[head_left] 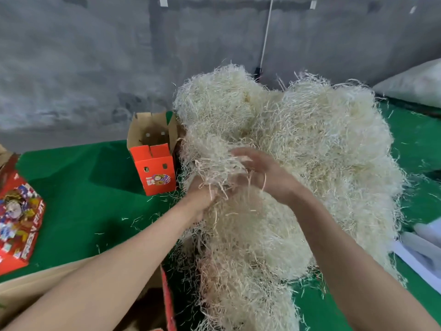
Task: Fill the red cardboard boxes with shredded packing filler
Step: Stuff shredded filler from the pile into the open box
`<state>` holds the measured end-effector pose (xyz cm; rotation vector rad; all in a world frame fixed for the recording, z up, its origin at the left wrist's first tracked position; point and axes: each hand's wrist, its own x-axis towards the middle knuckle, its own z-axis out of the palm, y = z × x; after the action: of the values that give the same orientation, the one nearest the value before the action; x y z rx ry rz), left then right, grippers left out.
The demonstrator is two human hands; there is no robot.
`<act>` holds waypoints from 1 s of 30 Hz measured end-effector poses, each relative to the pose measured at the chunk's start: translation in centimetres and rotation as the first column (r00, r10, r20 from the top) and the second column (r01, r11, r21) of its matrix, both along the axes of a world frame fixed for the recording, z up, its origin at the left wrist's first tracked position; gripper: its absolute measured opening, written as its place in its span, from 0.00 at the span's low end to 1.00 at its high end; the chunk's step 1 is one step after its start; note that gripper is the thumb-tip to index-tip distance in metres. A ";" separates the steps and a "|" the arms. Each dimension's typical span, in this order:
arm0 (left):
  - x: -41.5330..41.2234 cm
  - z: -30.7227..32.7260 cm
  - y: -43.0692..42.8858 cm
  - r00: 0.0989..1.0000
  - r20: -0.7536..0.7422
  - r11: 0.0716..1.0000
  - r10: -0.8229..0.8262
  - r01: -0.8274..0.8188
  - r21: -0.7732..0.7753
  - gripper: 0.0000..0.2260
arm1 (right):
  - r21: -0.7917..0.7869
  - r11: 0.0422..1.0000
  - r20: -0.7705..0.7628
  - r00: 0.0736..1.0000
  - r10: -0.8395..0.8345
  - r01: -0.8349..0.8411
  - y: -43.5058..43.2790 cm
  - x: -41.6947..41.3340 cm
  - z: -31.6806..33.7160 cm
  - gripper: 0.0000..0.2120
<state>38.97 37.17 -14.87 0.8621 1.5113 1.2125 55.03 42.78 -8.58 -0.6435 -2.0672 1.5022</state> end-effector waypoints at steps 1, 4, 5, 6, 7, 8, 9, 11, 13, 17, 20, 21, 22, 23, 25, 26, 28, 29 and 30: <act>-0.4 -0.2 0.1 0.998 0.027 0.998 0.056 -0.055 -0.013 0.36 | -0.058 0.998 -0.028 0.999 -0.033 0.032 0.8 0.8 0.2 0.29; -1.9 -0.5 0.0 0.996 0.008 0.992 0.087 -0.086 -0.094 0.28 | -0.041 0.973 -0.030 0.973 -0.227 0.226 3.3 2.4 0.3 0.21; -2.2 -0.4 -0.2 0.997 -0.019 0.991 0.076 -0.078 -0.112 0.24 | 0.061 0.962 -0.008 0.964 -0.265 0.265 4.0 2.5 0.1 0.23; -2.4 -0.4 -0.3 0.997 -0.053 0.990 0.061 -0.067 -0.127 0.20 | 0.218 0.940 0.043 0.959 -0.278 0.263 4.4 2.3 -0.1 0.28; -2.6 -0.5 -0.5 0.994 -0.095 0.988 0.044 -0.058 -0.144 0.18 | 0.374 0.906 0.122 0.958 -0.261 0.200 4.6 1.7 -0.4 0.35; -2.7 -0.7 -0.7 0.991 -0.126 0.986 0.039 -0.059 -0.156 0.19 | 0.486 0.870 0.206 0.956 -0.208 0.084 4.7 0.9 -0.7 0.41; -2.6 -0.8 -0.8 0.990 -0.140 0.985 0.026 -0.049 -0.163 0.21 | 0.551 0.834 0.298 0.941 -0.162 -0.031 4.6 -0.2 -1.3 0.45; -2.3 -0.8 -0.7 0.984 -0.173 0.987 0.031 -0.057 -0.149 0.23 | 0.576 0.799 0.493 0.853 -0.170 -0.173 4.8 -2.2 -3.0 0.43; -2.1 -0.1 -0.8 0.978 -0.209 0.989 0.015 -0.046 -0.142 0.23 | 0.603 0.777 0.604 0.740 -0.297 -0.181 5.7 -2.9 -4.5 0.22; -5.1 -0.1 -1.5 0.973 -0.188 0.985 0.133 -0.151 -0.087 0.23 | 0.778 0.623 0.568 0.517 -0.641 -0.082 8.6 1.1 -7.2 0.16; -7.2 -0.9 -2.2 0.944 -0.113 0.939 0.311 -0.324 -0.118 0.20 | 0.686 0.670 0.727 0.244 -0.641 -0.283 9.0 4.5 -9.7 0.17; -7.5 -1.0 -2.4 0.921 -0.104 0.913 0.375 -0.386 -0.132 0.15 | 0.622 0.720 0.783 0.216 -0.584 -0.309 8.8 4.8 -10.0 0.16; -7.6 -0.9 -2.5 0.911 -0.079 0.900 0.406 -0.413 -0.140 0.13 | 0.551 0.777 0.835 0.212 -0.508 -0.304 8.5 4.6 -9.5 0.16; -7.7 -0.7 -2.4 0.902 -0.053 0.890 0.429 -0.432 -0.148 0.12 | 0.510 0.807 0.858 0.243 -0.453 -0.299 8.1 4.3 -8.3 0.17; -7.6 -0.2 -1.8 0.903 0.005 0.895 0.429 -0.425 -0.136 0.10 | 0.493 0.795 0.862 0.322 -0.391 -0.353 7.8 3.3 -5.0 0.18; -7.4 0.2 -1.5 0.906 0.023 0.902 0.422 -0.418 -0.112 0.10 | 0.532 0.776 0.831 0.384 -0.402 -0.339 7.7 2.7 -3.3 0.18; -7.3 0.8 -1.3 0.916 0.032 0.913 0.400 -0.394 -0.109 0.10 | 0.715 0.671 0.631 0.595 -0.499 -0.196 6.3 1.6 -0.5 0.21; -7.1 1.2 -1.3 0.924 0.029 0.919 0.381 -0.376 -0.120 0.12 | 0.767 0.635 0.502 0.705 -0.501 -0.094 5.3 0.7 0.1 0.26; -7.0 1.5 -1.3 0.934 0.025 0.927 0.357 -0.351 -0.131 0.15 | 0.741 0.669 0.432 0.800 -0.416 -0.052 3.9 -0.4 0.2 0.36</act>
<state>31.96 35.86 -13.39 0.4829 1.7335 1.3679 54.61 46.72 -8.34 -1.0121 -2.6635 0.2354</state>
